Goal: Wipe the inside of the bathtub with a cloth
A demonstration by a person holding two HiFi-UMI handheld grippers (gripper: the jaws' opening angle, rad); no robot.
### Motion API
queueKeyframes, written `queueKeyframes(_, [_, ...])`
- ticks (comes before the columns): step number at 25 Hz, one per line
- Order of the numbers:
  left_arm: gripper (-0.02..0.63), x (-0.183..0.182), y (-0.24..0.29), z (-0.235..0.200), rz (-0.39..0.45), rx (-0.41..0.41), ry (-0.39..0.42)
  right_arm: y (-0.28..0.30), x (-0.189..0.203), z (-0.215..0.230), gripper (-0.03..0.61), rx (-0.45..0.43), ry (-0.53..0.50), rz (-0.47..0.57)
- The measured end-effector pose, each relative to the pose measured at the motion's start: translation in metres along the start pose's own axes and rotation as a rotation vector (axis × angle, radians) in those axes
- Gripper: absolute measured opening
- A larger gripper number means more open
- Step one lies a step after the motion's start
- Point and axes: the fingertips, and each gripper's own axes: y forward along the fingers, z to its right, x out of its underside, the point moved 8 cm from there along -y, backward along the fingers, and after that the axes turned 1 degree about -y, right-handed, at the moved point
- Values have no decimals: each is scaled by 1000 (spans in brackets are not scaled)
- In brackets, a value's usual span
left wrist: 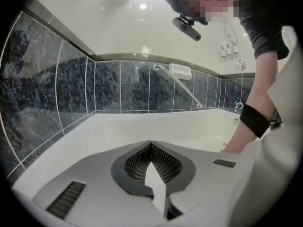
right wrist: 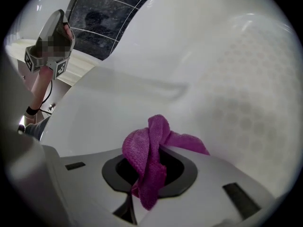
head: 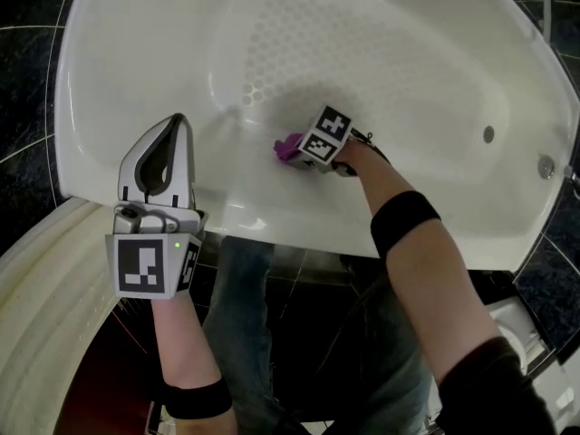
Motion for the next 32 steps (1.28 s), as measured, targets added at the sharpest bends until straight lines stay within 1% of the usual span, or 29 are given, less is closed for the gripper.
queueKeyframes(3, [0, -10, 6, 29, 2, 20, 5, -27, 58, 5, 87, -2, 82, 20])
queueKeyframes(7, [0, -17, 13, 66, 3, 35, 4, -62, 124, 10, 87, 11, 137, 1])
queueKeyframes(10, [0, -22, 15, 89, 1, 43, 2, -82, 166, 12, 87, 15, 181, 2])
queueKeyframes(14, [0, -27, 16, 107, -1, 40, -3, -99, 198, 13, 87, 28, 201, -8])
queueKeyframes(17, [0, -30, 13, 109, -4, 25, -11, -102, 202, 12, 87, 33, 195, -26])
queueKeyframes(18, [0, -31, 11, 108, -5, 18, -12, -101, 195, 11, 87, 33, 189, -10])
queueKeyframes(20, [0, -30, 10, 104, -7, 4, -14, -100, 168, 11, 87, 31, 172, 67])
queueKeyframes(23, [0, -27, 13, 91, -12, -5, -12, -96, 102, 8, 87, 12, 130, 215])
queueKeyframes(25, [0, -26, 15, 78, -13, -9, -2, -88, 50, 3, 87, -8, 84, 281])
queueKeyframes(27, [0, -24, 16, 61, -14, -13, 13, -74, 1, -3, 87, -26, 29, 311])
queueKeyframes(29, [0, -21, 15, 42, -15, -14, 30, -56, -43, -7, 87, -39, -23, 319])
queueKeyframes(32, [0, -14, 16, 14, -15, -4, 50, -25, -93, -5, 87, -28, -67, 317])
